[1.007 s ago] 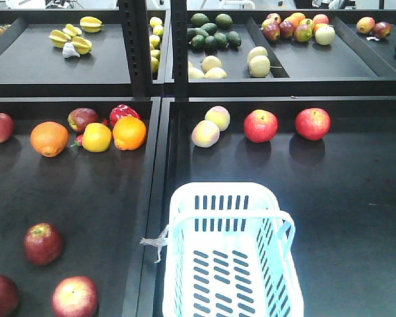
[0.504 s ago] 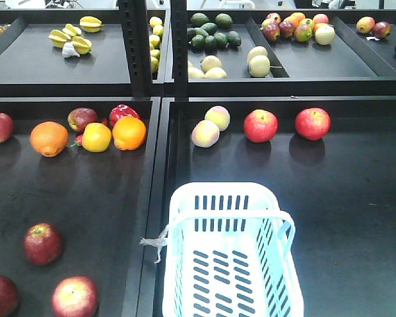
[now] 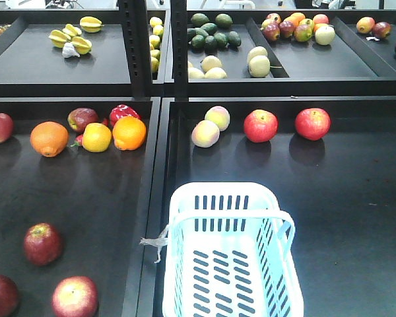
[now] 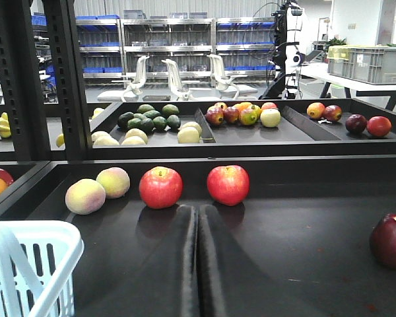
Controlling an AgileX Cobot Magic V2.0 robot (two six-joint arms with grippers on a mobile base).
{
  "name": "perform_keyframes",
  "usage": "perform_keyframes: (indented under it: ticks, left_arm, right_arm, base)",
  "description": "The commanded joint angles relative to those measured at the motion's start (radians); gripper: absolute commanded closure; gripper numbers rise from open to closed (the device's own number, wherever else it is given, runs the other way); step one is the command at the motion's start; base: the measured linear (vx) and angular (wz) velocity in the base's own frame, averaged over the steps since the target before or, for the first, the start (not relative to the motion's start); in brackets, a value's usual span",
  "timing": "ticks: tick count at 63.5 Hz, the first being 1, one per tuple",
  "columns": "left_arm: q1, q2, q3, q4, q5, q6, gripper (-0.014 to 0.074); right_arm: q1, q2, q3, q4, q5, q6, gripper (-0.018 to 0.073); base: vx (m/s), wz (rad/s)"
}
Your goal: Pick three apples into basket with both arms
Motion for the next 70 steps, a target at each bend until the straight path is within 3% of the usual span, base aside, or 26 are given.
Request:
perform_keyframes:
  ticks: [1, 9, 26, 33, 49, 56, 65, 70]
  left_arm:
    - [-0.006, 0.107, -0.121, -0.009, 0.089, 0.044, 0.0603]
    - [-0.006, 0.182, -0.169, -0.009, 0.156, 0.044, 0.0603]
    - [-0.006, 0.207, -0.170, -0.009, 0.158, 0.044, 0.0564]
    - [-0.006, 0.207, -0.170, -0.009, 0.162, 0.044, 0.0460]
    - [-0.006, 0.207, -0.170, -0.009, 0.179, 0.043, 0.0011]
    - [-0.006, 0.208, -0.170, -0.009, 0.160, 0.043, -0.0121]
    - [-0.007, 0.209, -0.170, -0.016, 0.089, 0.049, -0.0126]
    - [-0.012, 0.212, -0.170, -0.067, 0.034, 0.139, -0.0116]
  right_arm:
    - [-0.002, -0.011, 0.014, -0.004, -0.073, -0.004, 0.0568]
    - [-0.002, -0.011, 0.014, -0.004, -0.073, -0.004, 0.0568]
    - [-0.002, -0.011, 0.014, -0.004, -0.073, -0.004, 0.0568]
    - [-0.002, -0.011, 0.014, -0.004, -0.073, -0.004, 0.0568]
    - [-0.002, -0.011, 0.014, -0.004, -0.073, -0.004, 0.0568]
    - [-0.002, -0.011, 0.014, -0.004, -0.073, -0.004, 0.0568]
    - [-0.002, -0.011, 0.014, -0.004, -0.074, -0.004, 0.0568]
    - [-0.002, -0.011, 0.014, -0.004, -0.074, -0.004, 0.0568]
  base:
    - [0.00, 0.00]
    - [0.00, 0.00]
    - [0.00, 0.00]
    - [0.00, 0.00]
    - [0.00, 0.00]
    - [0.00, 0.00]
    - [0.00, 0.00]
    - [0.00, 0.00]
